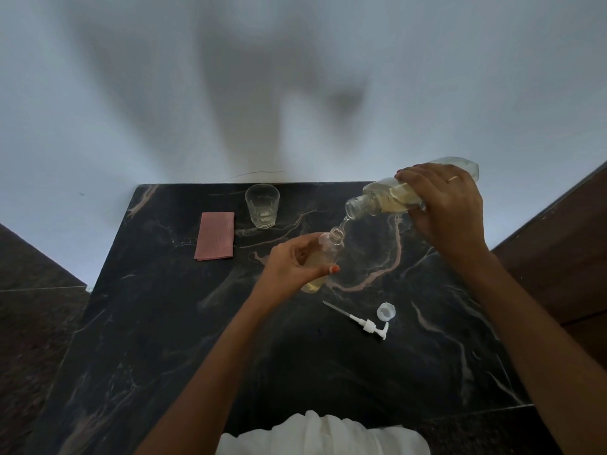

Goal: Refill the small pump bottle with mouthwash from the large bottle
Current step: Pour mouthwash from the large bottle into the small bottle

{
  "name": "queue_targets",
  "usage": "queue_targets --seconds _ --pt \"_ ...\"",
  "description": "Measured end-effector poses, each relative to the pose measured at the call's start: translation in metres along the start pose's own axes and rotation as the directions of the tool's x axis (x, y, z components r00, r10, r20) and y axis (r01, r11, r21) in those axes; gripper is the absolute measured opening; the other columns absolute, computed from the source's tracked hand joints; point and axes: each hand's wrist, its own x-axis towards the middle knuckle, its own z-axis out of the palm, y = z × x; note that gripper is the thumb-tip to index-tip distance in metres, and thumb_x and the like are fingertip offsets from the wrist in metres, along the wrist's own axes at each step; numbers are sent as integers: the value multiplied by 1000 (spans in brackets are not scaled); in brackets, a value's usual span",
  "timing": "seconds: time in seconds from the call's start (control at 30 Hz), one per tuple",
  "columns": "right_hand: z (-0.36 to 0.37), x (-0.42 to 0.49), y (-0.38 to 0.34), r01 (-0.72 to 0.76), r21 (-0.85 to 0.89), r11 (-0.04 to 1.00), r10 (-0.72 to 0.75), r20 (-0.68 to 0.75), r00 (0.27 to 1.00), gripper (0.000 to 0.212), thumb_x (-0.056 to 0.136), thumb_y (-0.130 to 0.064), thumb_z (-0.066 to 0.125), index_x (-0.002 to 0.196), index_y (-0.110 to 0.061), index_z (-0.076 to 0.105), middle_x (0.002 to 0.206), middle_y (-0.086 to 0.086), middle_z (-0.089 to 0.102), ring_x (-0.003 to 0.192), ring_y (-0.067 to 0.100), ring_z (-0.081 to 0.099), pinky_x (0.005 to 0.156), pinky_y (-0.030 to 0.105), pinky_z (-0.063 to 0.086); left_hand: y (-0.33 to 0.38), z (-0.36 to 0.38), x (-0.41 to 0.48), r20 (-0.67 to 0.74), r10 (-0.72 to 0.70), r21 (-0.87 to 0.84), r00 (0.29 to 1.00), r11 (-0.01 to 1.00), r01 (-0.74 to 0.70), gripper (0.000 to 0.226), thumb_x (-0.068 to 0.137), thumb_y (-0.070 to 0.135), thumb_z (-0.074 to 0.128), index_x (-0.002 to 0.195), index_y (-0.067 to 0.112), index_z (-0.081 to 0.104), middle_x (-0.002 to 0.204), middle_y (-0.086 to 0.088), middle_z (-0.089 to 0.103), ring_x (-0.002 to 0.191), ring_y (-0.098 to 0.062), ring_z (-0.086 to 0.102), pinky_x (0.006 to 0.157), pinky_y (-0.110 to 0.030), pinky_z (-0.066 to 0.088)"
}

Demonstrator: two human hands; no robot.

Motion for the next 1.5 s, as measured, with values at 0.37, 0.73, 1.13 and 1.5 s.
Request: queue_targets --seconds 0.37,0.73,1.13,1.5 --pt "0 1 -1 1 4 1000 -1 -2 1000 28 75 -14 70 95 5 66 97 23 69 89 41 66 84 55 46 1 -1 1 -6 6 3 1000 1000 -5 52 66 14 78 111 29 55 100 8 65 96 -2 62 83 -12 49" --pt "-1 3 0 18 -10 1000 -18 -9 1000 29 74 -16 68 94 5 66 95 22 70 87 41 66 82 54 47 2 0 0 -2 7 10 1000 1000 -7 55 66 13 77 114 28 53 99 10 63 93 3 60 81 -8 47" --pt "-3 4 -2 23 -8 1000 -23 -5 1000 30 75 -17 67 94 5 66 96 23 69 87 41 66 82 53 47 1 -2 0 7 9 29 1000 1000 -10 53 67 16 77 116 20 57 101 9 64 97 -3 62 83 -11 49" --pt "-5 4 -2 31 -16 999 -32 -7 999 30 75 -19 66 94 5 66 96 23 69 87 40 66 83 53 47 4 -2 -2 3 0 6 1000 1000 0 54 67 12 77 115 23 55 100 11 63 94 3 61 81 -9 48"
